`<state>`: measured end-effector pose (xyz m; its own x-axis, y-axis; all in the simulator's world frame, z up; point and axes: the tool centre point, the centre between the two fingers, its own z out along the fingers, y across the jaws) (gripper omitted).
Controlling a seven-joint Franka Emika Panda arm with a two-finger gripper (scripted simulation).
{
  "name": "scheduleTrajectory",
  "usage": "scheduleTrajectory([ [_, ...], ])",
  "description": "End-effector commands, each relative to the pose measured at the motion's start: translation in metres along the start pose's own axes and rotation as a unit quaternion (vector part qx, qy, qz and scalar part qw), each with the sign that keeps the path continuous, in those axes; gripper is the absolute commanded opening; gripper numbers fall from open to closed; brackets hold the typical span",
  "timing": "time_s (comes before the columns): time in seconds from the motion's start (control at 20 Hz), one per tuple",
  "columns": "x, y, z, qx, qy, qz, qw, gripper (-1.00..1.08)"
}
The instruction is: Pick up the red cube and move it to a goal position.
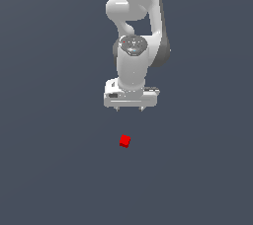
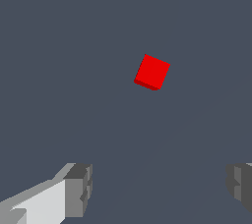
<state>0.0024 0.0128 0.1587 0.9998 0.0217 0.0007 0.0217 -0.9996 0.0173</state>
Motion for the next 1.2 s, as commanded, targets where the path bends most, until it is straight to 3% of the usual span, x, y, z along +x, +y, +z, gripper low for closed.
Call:
scheduleTrajectory([
  [0.0, 0.0, 0.0, 0.0, 0.0, 0.0, 0.0, 1.0, 1.0],
  [0.55, 0.015, 0.001, 0.024, 0.001, 0.0, 0.032, 0.9995, 1.0],
  [1.15, 0.058, 0.009, 0.096, 0.005, -0.001, 0.129, 0.9916, 1.0],
])
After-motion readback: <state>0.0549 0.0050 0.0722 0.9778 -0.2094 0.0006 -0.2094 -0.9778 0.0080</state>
